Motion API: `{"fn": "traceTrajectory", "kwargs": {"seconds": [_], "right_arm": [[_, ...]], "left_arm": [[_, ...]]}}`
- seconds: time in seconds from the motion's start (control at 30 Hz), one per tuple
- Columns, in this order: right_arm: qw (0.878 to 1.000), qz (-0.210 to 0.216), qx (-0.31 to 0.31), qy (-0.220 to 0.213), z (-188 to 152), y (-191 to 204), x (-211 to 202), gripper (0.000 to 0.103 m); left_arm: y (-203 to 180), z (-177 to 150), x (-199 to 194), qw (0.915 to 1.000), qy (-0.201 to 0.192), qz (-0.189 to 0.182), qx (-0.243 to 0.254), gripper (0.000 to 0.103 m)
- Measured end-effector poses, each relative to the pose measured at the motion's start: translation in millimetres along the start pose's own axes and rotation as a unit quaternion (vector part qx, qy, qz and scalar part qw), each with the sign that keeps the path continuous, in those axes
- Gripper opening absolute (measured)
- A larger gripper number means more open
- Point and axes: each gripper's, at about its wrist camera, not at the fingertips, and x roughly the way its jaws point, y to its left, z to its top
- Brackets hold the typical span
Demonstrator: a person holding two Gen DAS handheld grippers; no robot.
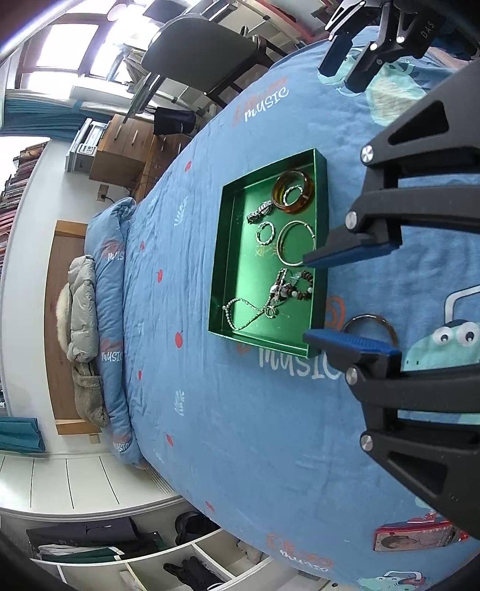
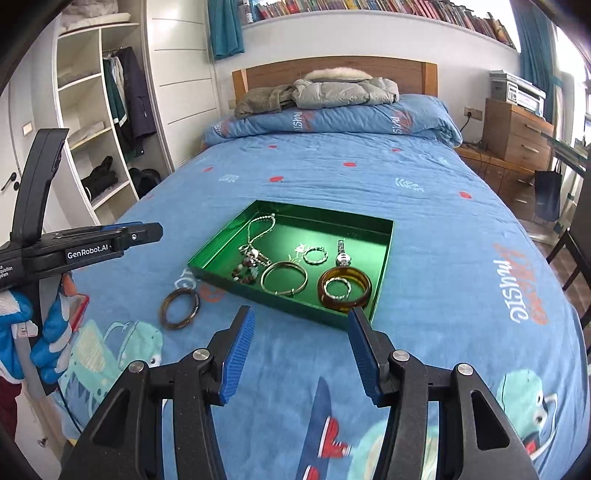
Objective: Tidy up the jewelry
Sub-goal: 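Lift both open tools out of the green tray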
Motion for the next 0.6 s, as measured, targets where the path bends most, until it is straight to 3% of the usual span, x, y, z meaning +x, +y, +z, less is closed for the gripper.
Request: {"fn": "traceTrajectory", "kwargs": {"seconds": [0.33,0.6], "right_arm": [[1.0,0.007,-0.003,-0.023,-28.1,24.8,-53.9,0.053],[0.999,0.017,0.002,-0.039,-42.6,33.5,-78.5,0.053]], "left_arm": [[22.2,-31.6,-63.7,0.9998,-0.017,0.011,-0.009,0.034],[23.8,-57.2,-88.2,0.9998,-0.018,0.009,-0.005,0.034]]}}
